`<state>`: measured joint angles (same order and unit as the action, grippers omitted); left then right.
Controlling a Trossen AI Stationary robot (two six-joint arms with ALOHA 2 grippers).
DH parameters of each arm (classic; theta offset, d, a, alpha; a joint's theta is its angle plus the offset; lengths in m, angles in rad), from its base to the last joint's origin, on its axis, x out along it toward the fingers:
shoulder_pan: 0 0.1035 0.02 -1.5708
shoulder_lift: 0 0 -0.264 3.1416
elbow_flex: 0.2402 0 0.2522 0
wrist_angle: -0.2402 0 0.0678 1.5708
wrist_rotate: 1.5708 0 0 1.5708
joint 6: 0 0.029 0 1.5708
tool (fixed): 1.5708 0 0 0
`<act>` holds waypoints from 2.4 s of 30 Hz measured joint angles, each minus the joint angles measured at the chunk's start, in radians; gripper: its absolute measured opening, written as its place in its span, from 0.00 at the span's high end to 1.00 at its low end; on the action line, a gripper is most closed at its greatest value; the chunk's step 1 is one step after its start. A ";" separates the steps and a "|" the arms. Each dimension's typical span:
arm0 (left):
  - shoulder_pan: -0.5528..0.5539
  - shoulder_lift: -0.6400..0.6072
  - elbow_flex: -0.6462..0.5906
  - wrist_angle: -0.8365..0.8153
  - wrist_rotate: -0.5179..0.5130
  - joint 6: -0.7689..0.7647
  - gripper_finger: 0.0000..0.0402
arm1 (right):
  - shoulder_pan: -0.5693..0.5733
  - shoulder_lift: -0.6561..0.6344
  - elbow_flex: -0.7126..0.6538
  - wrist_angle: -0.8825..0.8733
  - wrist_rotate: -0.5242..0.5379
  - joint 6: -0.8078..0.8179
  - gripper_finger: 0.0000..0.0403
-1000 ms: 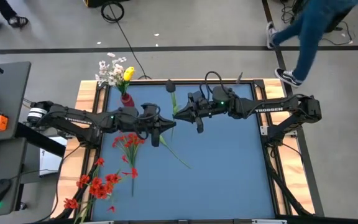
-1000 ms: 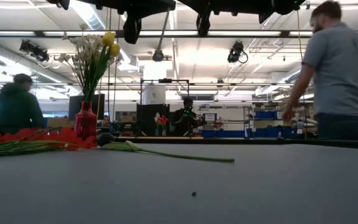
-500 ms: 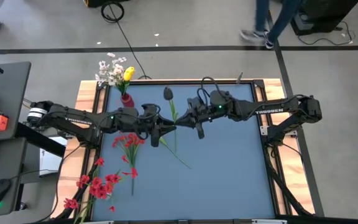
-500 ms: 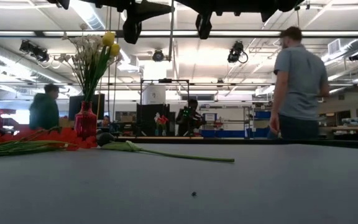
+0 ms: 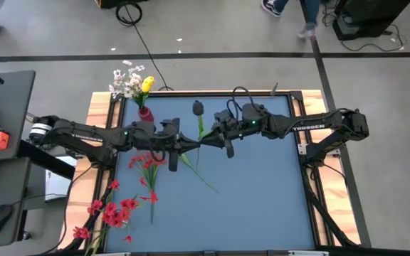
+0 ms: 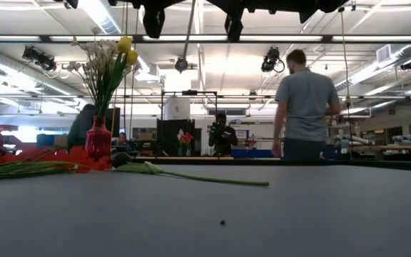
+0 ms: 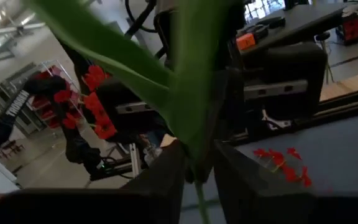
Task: Sort flowers into vase by color
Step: Put the right black tulip into the transparent vase
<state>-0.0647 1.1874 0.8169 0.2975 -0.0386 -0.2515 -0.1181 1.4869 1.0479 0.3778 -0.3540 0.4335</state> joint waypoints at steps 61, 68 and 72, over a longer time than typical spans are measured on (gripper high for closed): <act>-0.077 -0.579 -0.010 -0.664 0.150 0.364 1.00 | 0.347 -0.051 -0.001 -0.207 0.760 0.644 0.69; -0.078 -0.818 -0.163 -0.670 0.315 0.261 1.00 | 0.412 0.104 -0.001 0.005 0.851 0.790 0.69; -0.080 -0.915 -0.229 -0.675 0.460 0.163 1.00 | 0.461 0.161 -0.001 0.069 0.941 0.860 0.69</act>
<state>-0.1444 0.2721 0.5878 -0.3776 0.4218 -0.0883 0.3433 1.6478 1.0473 0.4469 0.5872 1.2931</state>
